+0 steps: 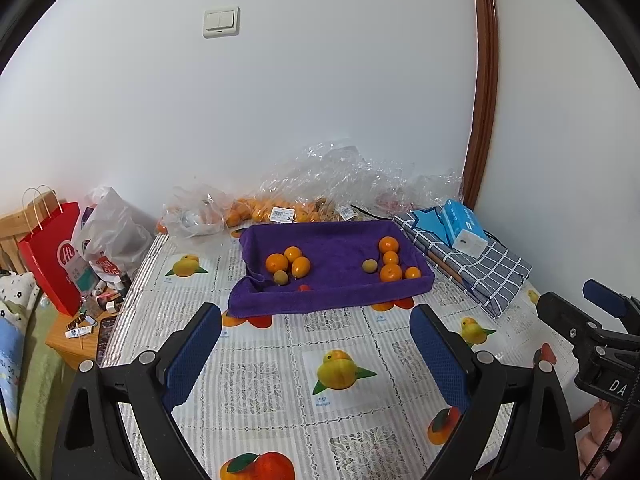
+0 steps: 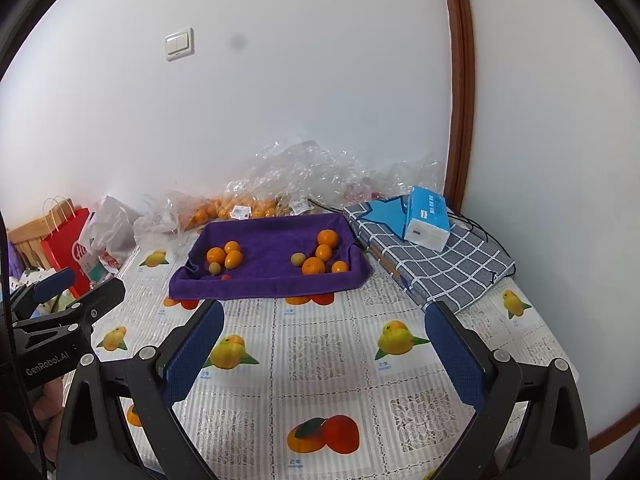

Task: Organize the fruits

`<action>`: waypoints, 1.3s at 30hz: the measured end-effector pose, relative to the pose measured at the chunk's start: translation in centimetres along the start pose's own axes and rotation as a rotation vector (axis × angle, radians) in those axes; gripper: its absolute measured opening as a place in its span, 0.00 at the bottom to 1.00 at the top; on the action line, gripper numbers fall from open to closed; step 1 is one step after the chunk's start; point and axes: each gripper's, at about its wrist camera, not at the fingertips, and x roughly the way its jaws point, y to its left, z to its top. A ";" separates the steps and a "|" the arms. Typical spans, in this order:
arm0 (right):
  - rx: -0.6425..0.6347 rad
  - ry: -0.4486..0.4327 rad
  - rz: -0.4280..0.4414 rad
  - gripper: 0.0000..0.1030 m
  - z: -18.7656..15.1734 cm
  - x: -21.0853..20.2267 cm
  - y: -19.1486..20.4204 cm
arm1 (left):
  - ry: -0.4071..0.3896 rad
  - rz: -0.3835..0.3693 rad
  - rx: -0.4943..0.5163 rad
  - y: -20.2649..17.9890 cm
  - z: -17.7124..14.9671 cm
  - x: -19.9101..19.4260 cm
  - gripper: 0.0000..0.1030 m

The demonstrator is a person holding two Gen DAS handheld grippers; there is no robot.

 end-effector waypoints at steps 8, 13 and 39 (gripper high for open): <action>-0.006 0.000 -0.002 0.97 0.1 -0.1 0.1 | -0.007 -0.004 -0.006 0.1 0.0 -0.2 0.93; -0.009 -0.001 -0.003 0.97 0.1 -0.1 -0.1 | -0.005 0.002 -0.004 0.1 0.1 -0.3 0.93; 0.000 0.005 0.000 0.97 -0.4 -0.1 0.5 | -0.011 0.001 -0.016 0.2 0.2 -0.8 0.93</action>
